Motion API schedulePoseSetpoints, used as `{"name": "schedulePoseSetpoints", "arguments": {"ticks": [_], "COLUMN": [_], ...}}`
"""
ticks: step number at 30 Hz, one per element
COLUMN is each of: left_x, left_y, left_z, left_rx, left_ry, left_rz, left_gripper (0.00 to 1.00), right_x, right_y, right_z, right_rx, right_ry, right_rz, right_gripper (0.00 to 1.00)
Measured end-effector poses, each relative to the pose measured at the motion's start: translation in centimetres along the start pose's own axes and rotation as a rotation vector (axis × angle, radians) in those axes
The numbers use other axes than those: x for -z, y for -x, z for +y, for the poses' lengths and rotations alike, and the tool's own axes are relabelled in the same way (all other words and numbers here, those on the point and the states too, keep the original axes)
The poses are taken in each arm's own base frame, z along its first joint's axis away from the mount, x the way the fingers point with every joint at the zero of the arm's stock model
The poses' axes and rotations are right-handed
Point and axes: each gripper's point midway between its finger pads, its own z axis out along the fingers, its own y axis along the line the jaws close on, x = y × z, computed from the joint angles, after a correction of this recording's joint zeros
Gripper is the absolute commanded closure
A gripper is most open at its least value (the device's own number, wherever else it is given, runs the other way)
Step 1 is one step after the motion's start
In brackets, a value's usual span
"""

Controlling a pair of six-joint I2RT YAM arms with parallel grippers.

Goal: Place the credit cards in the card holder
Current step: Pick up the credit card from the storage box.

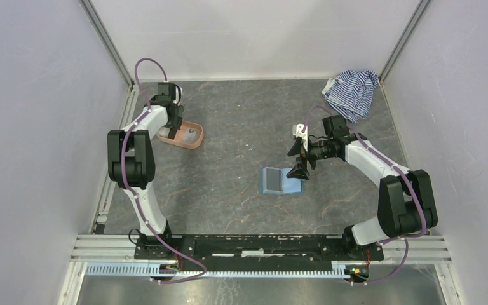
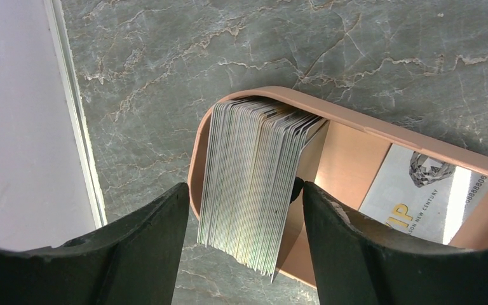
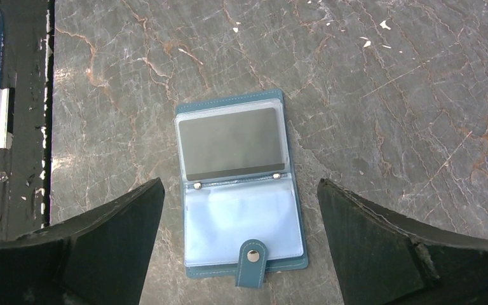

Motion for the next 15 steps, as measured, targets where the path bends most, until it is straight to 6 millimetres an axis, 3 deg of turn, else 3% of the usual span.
{"name": "schedulePoseSetpoints", "arguments": {"ticks": [11, 15], "left_x": [0.9, 1.3], "left_y": [0.3, 0.5], "left_z": [0.4, 0.5], "left_rx": [0.006, 0.009], "left_ry": [-0.009, -0.009], "left_rz": [-0.007, -0.012], "left_gripper": [0.30, 0.36], "right_x": [0.0, -0.1], "right_y": [0.0, -0.2], "right_z": [0.0, 0.1], "right_rx": [0.006, -0.002], "right_ry": [0.004, 0.009], "right_rz": [0.003, 0.006], "right_gripper": [0.02, 0.02]}}
